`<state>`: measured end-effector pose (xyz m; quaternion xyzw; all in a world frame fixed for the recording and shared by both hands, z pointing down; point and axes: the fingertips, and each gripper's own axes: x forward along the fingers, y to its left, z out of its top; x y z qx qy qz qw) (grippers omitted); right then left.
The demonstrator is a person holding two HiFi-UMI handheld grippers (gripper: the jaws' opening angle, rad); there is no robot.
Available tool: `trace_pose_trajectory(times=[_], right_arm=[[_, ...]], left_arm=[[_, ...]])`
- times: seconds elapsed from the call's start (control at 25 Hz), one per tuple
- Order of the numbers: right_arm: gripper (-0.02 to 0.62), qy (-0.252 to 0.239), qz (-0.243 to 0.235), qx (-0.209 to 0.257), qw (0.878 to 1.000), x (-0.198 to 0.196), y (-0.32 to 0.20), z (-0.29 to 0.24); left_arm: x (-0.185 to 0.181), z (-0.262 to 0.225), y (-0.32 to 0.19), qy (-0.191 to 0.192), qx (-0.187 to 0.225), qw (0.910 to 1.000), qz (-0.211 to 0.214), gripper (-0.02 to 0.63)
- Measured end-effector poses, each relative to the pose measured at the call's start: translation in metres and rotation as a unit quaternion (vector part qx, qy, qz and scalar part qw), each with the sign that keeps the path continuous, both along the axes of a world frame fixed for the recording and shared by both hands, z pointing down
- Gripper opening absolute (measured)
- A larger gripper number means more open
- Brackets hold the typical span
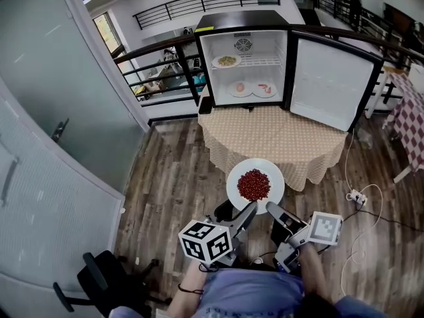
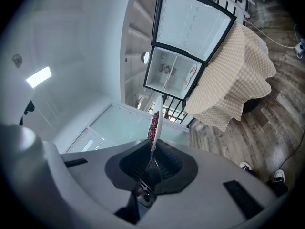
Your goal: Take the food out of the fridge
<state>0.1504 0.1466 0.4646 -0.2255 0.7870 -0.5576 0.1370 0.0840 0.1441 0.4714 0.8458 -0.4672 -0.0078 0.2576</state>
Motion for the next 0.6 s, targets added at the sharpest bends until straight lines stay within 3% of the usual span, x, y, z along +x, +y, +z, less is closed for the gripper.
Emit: trace_pose_trajectory(times=[0.6], right_arm=[[0.038, 0.005, 0.027, -0.003, 1.000, 0.030, -0.001, 0.001]], left_arm=[[0.028, -0.003, -0.005, -0.009, -0.002, 0.9995, 0.030, 0.256]])
